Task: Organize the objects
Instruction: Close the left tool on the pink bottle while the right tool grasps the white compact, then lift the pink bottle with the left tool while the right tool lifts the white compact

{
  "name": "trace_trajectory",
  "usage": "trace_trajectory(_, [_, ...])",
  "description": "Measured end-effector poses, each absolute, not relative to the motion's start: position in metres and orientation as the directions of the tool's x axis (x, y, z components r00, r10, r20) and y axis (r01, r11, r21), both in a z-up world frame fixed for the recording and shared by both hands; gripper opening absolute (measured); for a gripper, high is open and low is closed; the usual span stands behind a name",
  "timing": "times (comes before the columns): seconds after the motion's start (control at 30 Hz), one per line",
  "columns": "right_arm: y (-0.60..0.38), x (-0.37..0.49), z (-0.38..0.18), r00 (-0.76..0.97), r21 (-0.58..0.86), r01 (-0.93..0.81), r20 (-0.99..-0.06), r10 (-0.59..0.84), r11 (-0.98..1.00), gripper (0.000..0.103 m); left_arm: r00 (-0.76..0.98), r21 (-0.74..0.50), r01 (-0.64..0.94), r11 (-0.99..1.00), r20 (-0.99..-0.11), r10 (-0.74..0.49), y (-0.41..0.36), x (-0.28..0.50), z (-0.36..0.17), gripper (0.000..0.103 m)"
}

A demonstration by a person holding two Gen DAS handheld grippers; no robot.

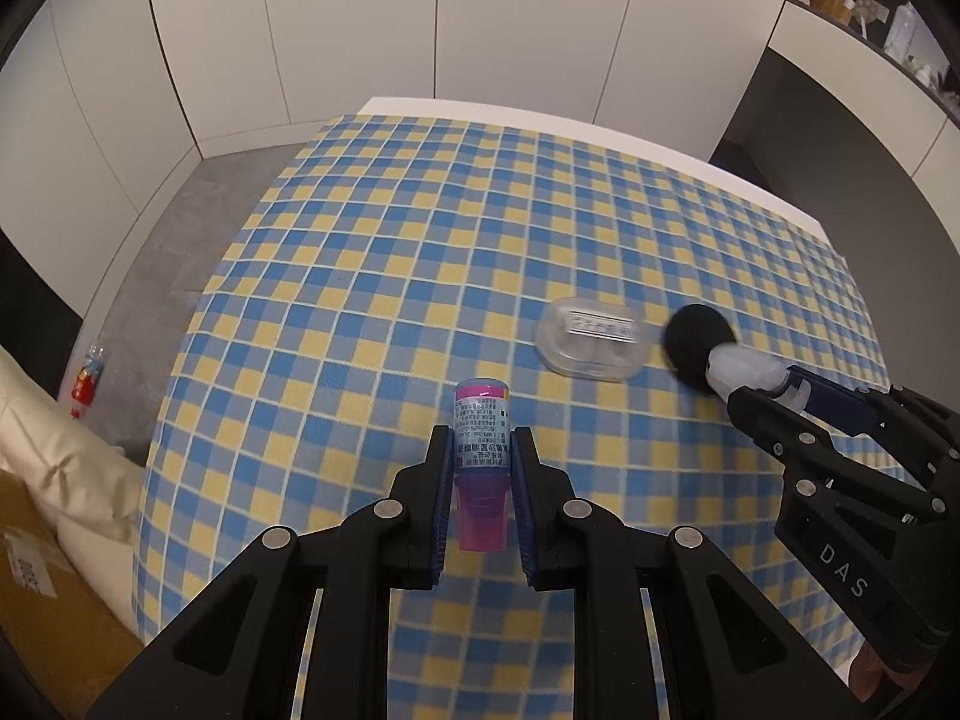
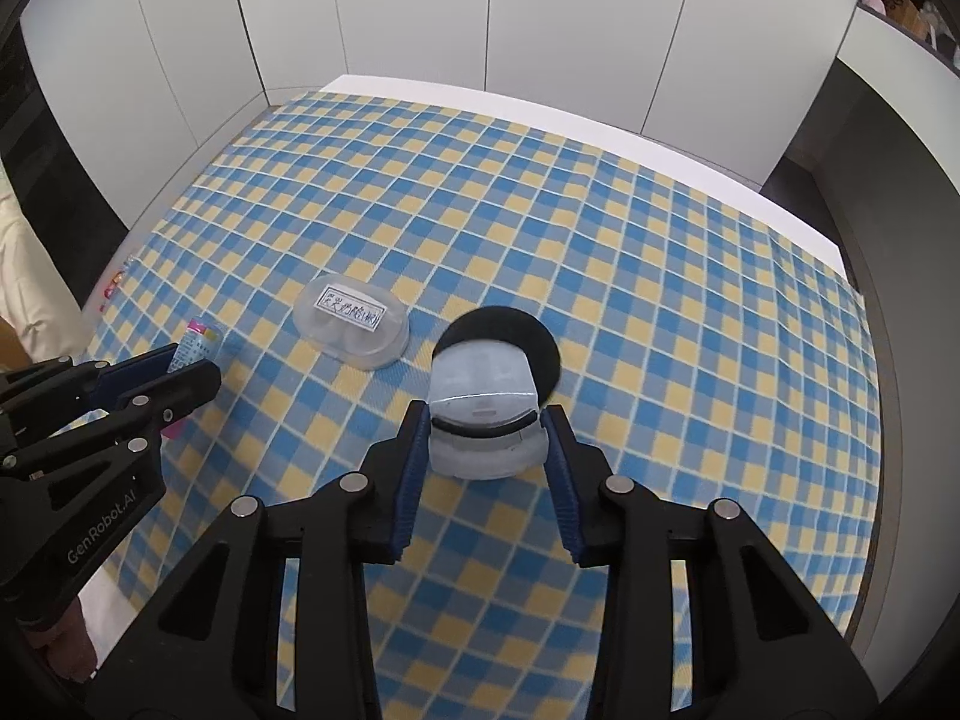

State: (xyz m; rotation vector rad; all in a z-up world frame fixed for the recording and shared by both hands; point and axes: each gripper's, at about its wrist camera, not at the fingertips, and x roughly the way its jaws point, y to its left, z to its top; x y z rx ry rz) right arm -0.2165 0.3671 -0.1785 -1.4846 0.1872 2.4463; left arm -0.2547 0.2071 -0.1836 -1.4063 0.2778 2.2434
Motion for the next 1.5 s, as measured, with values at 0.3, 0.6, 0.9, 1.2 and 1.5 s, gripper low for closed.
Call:
trace_trajectory(0.3, [0.366, -0.176, -0.141, -0.461, -0.026, -0.297, -0.872, 0.167, -0.955, 0.038, -0.373, -0.082, -0.492, -0.867, -0.879, 0.295, 0.212, -0.223, -0.149, 0.018])
trace_trajectory(0.6, [0.367, -0.133, -0.097, -0.487, -0.028, -0.303, -0.855, 0.180, -0.953, 0.037, -0.396, -0.091, -0.492, -0.866, -0.862, 0.315, 0.215, -0.191, -0.109, 0.018])
trace_trajectory(0.9, [0.367, -0.093, -0.055, -0.505, -0.036, -0.303, -0.842, 0.193, -0.952, 0.037, -0.406, -0.102, -0.494, -0.863, -0.851, 0.333, 0.212, -0.156, -0.075, 0.018])
trace_trajectory(1.2, [0.369, -0.058, -0.019, -0.528, -0.015, -0.317, -0.828, 0.190, -0.948, 0.037, -0.429, -0.106, -0.506, -0.856, -0.830, 0.356, 0.211, -0.123, -0.037, 0.017])
trace_trajectory(1.5, [0.362, -0.024, 0.011, -0.552, -0.008, -0.292, -0.815, 0.176, -0.956, 0.037, -0.462, -0.107, -0.529, -0.842, -0.796, 0.391, 0.209, -0.091, -0.008, 0.017])
